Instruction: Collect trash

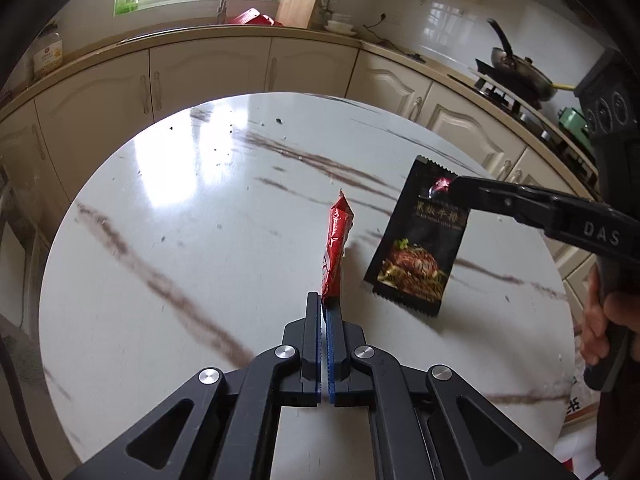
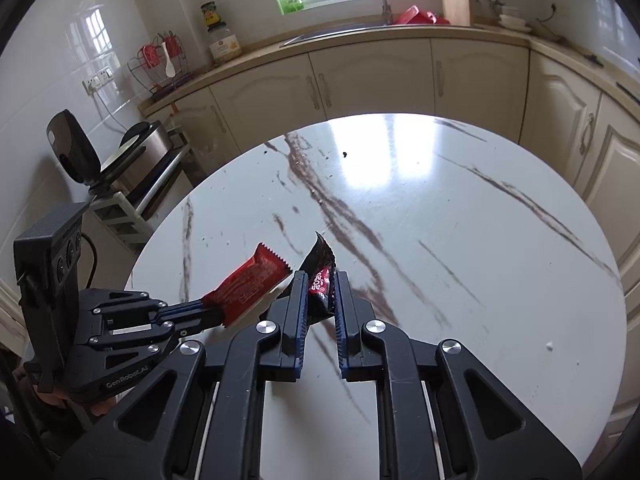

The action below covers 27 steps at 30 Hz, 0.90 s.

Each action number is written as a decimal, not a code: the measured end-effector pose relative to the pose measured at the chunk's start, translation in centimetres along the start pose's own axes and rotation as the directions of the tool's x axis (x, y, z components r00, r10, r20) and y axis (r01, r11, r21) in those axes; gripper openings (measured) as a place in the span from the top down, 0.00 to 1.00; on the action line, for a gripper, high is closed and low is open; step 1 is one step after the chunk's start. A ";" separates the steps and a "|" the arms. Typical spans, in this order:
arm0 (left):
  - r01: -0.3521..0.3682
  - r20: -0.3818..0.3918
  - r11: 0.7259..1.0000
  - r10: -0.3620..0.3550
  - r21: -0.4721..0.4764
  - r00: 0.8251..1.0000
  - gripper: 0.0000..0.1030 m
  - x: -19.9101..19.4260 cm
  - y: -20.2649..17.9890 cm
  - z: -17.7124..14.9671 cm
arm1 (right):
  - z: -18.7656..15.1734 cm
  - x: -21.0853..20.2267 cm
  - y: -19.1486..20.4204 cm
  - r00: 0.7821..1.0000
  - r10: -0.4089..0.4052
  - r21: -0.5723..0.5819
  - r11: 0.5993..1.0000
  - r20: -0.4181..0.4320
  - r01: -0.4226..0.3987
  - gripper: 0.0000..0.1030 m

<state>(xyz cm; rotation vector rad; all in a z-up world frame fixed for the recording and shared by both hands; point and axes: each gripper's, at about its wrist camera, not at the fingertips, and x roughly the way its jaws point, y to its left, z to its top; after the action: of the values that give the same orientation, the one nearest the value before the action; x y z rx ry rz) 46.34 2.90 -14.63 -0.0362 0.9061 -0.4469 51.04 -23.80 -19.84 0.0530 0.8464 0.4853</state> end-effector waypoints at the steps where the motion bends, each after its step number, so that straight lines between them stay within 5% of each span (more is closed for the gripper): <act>1: -0.008 -0.011 1.000 0.008 0.013 1.000 0.99 -0.4 0.0 -0.4 | -0.2 -0.1 0.2 1.000 -0.001 -0.001 1.000 0.000 0.001 0.88; 10: -0.041 -0.022 0.999 0.041 0.004 0.999 0.90 -0.4 -0.4 1.0 | -1.5 -0.1 0.3 1.000 -0.004 0.031 1.000 -0.020 0.004 0.88; 12: -0.089 -0.015 0.996 0.089 0.019 0.996 0.70 -0.5 -0.8 1.1 | -1.6 -0.1 0.2 1.000 -0.014 0.027 1.000 -0.025 0.015 0.88; 13: -0.104 -0.013 0.994 0.104 0.019 0.994 0.48 -0.4 -0.8 1.1 | -1.6 -0.2 0.0 1.000 -0.011 0.029 1.000 -0.026 0.012 0.88; 14: -0.108 -0.007 0.994 0.108 0.018 0.994 0.39 -0.5 -0.9 1.2 | -1.6 -0.2 -0.2 1.000 -0.011 0.028 1.000 -0.028 0.012 0.88; 27: -0.120 -0.017 0.990 0.121 0.071 0.993 0.40 2.0 -3.4 3.0 | -1.7 1.2 -1.4 0.999 -0.002 0.044 0.999 -0.047 0.004 0.88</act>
<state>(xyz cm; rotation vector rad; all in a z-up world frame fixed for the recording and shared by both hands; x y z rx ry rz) 48.47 -1.46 -13.51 0.0873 0.9075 -0.3671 50.99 -24.76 -22.20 0.0814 0.9030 0.4668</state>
